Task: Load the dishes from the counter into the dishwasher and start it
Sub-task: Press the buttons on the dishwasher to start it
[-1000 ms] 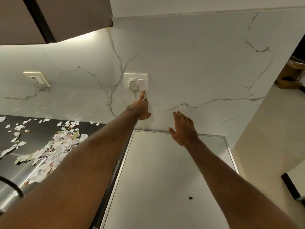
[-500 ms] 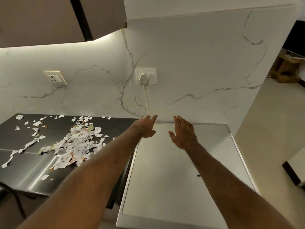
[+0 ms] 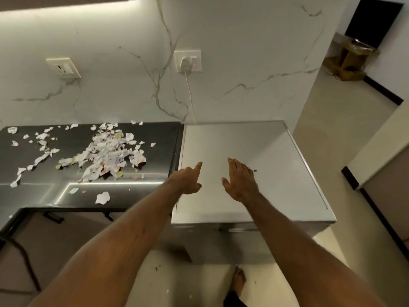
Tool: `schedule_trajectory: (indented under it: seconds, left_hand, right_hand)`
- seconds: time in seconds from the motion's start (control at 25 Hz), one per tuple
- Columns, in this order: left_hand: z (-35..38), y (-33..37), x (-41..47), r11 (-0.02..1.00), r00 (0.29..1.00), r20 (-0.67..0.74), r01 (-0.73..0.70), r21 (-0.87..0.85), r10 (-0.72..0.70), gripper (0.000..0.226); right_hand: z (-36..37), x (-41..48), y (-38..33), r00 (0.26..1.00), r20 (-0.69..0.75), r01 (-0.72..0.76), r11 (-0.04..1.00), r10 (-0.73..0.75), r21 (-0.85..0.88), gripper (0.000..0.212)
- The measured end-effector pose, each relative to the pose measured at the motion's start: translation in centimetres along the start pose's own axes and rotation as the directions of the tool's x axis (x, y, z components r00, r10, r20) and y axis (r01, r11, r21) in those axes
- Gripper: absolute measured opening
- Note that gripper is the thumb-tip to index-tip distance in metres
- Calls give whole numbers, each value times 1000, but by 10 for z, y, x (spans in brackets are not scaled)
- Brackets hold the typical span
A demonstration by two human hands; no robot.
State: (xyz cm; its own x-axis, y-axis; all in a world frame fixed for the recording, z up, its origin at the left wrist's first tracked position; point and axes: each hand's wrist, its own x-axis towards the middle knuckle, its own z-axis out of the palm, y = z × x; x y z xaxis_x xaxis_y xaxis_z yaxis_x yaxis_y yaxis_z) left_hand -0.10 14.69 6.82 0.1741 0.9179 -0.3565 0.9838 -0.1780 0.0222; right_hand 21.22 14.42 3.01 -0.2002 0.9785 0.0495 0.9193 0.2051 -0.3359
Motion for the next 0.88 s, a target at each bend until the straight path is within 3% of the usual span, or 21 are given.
schedule_trajectory:
  seconds: [0.2, 0.36, 0.52, 0.76, 0.88]
  left_hand:
    - [78, 19, -59, 998, 997, 74, 1, -65, 4, 64]
    - [128, 34, -85, 991, 981, 196, 29, -133, -2, 46]
    - [170, 27, -103, 997, 940, 333, 71, 10, -71, 72]
    - [191, 27, -93, 982, 871, 472, 182, -48, -139, 117]
    - [203, 32, -87, 975, 848, 503, 216, -44, -165, 120]
  right_hand:
    - [18, -84, 10, 970, 234, -66, 997, 72, -36, 74]
    - [26, -121, 16, 952, 293, -87, 996, 89, -22, 69]
    - [32, -146, 17, 929, 360, -91, 996, 90, -13, 65]
    - [49, -173, 19, 884, 449, -129, 991, 132, -38, 71]
    - [52, -184, 24, 876, 460, -121, 990, 141, -74, 74]
